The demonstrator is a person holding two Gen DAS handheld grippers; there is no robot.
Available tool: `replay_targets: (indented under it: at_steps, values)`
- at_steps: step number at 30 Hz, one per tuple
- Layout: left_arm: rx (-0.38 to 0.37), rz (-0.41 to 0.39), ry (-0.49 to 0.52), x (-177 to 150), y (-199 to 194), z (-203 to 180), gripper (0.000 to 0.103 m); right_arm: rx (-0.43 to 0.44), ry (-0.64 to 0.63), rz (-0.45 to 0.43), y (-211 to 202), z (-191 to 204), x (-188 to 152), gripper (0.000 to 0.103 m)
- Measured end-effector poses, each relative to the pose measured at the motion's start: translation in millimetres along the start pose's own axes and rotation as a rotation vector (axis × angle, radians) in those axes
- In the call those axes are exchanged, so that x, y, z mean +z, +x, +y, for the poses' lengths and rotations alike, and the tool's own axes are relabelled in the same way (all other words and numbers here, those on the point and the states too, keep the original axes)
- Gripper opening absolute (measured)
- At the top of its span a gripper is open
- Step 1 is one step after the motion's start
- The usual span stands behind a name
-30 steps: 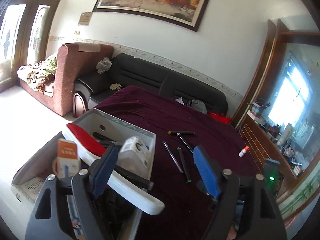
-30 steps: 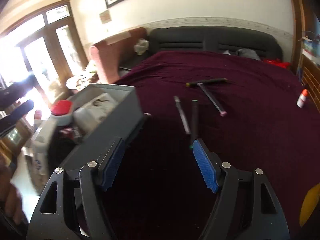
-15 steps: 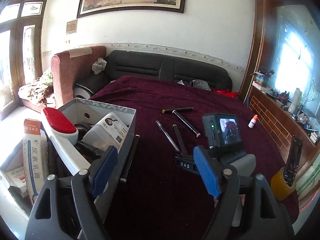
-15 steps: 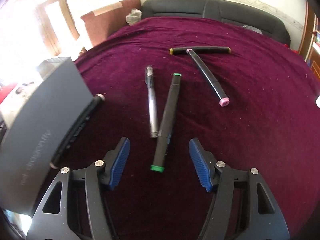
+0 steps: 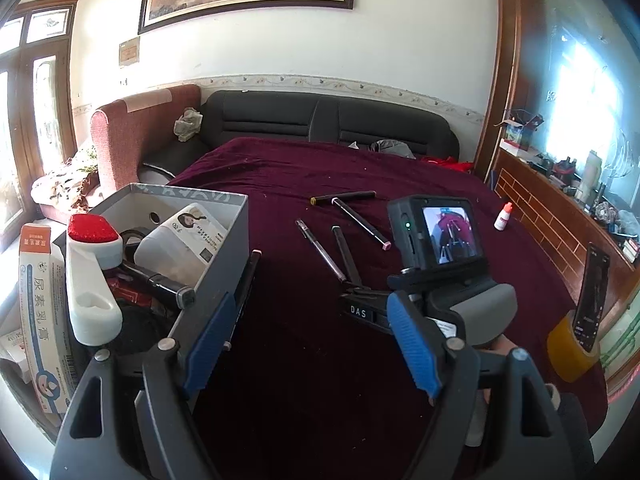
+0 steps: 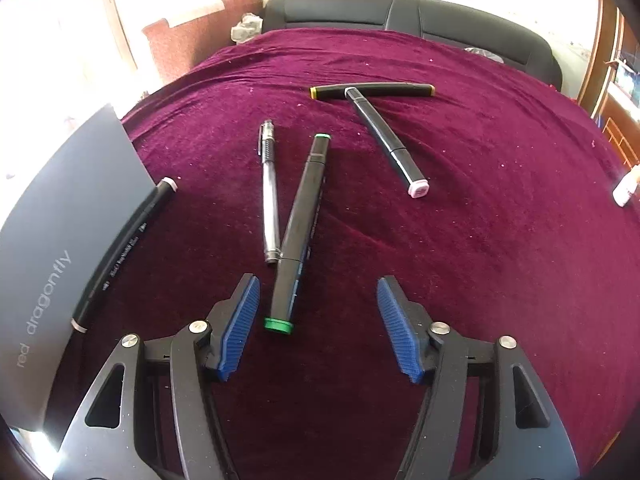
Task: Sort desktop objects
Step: 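Move the right tool to the green-capped black marker and close on it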
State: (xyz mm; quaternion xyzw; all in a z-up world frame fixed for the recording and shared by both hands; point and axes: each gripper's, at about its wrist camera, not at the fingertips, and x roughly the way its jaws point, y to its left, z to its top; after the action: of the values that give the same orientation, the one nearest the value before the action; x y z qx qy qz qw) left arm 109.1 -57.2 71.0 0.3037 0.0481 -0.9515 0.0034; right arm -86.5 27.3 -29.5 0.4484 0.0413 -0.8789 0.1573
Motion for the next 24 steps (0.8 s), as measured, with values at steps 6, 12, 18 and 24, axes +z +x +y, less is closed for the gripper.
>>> replay_targets:
  at_steps: [6, 12, 18, 24]
  values:
    - [-0.007, 0.003, -0.007, -0.2, 0.9, 2.9, 0.103, -0.007, 0.006, -0.002, 0.8, -1.1, 0.6, 0.051]
    - [-0.01, 0.008, -0.003, -1.6, 1.7, 3.2, 0.103, -0.023, 0.002, -0.006, -0.6, -0.2, -1.1, 0.039]
    - [-0.013, 0.012, -0.004, -2.3, 3.7, 3.8, 0.103, -0.042, -0.004, -0.011, -1.2, -0.9, -1.5, 0.025]
    - [-0.014, 0.015, -0.01, -2.6, 5.7, 5.4, 0.103, -0.024, 0.009, -0.01, -3.0, -4.0, -0.9, 0.018]
